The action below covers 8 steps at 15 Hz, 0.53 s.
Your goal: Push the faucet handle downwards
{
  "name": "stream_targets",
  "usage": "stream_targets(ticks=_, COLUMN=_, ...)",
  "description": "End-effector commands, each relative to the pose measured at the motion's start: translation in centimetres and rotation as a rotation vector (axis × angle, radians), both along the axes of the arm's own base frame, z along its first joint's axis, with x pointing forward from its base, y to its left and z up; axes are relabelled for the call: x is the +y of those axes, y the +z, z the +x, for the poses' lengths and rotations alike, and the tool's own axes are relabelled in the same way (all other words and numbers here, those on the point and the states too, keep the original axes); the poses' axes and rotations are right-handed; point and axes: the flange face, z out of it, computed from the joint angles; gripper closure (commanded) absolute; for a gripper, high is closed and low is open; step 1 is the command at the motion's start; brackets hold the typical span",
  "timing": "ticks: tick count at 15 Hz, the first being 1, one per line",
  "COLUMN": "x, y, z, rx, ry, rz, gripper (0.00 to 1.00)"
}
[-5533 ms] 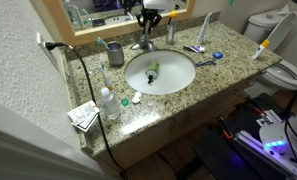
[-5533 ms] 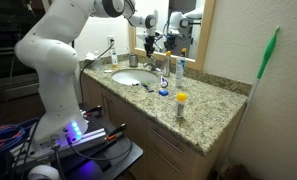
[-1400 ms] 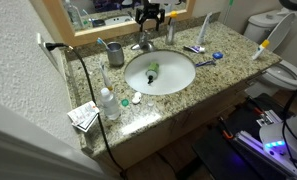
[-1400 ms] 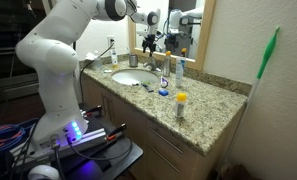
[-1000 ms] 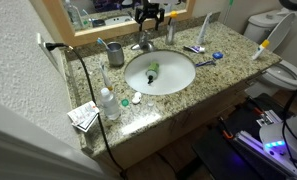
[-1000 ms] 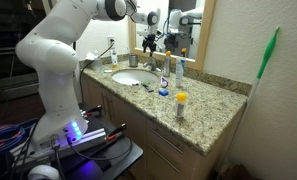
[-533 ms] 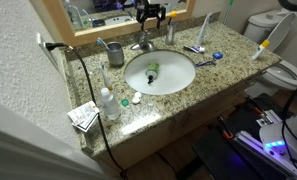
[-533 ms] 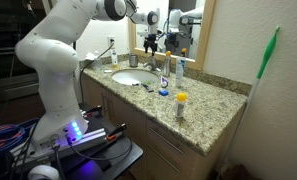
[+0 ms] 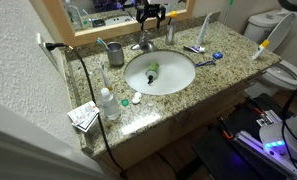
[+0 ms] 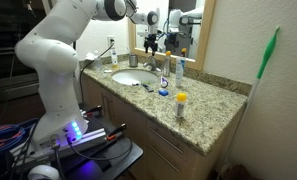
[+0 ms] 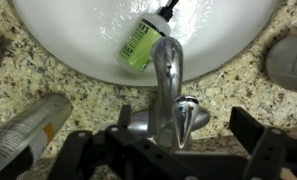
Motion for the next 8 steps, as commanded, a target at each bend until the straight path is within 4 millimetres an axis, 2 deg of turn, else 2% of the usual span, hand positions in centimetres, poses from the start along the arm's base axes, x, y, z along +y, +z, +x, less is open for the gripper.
stream_targets(ticks=1, x=0.07, y=0.07, z=0.26, rx=-0.026, ry=-0.016, rz=0.009, gripper=0.00)
stream_targets(ticks=8, x=0.03, y=0.14, z=0.18, rx=-0.016, ry=-0.006, rz=0.004, gripper=0.00)
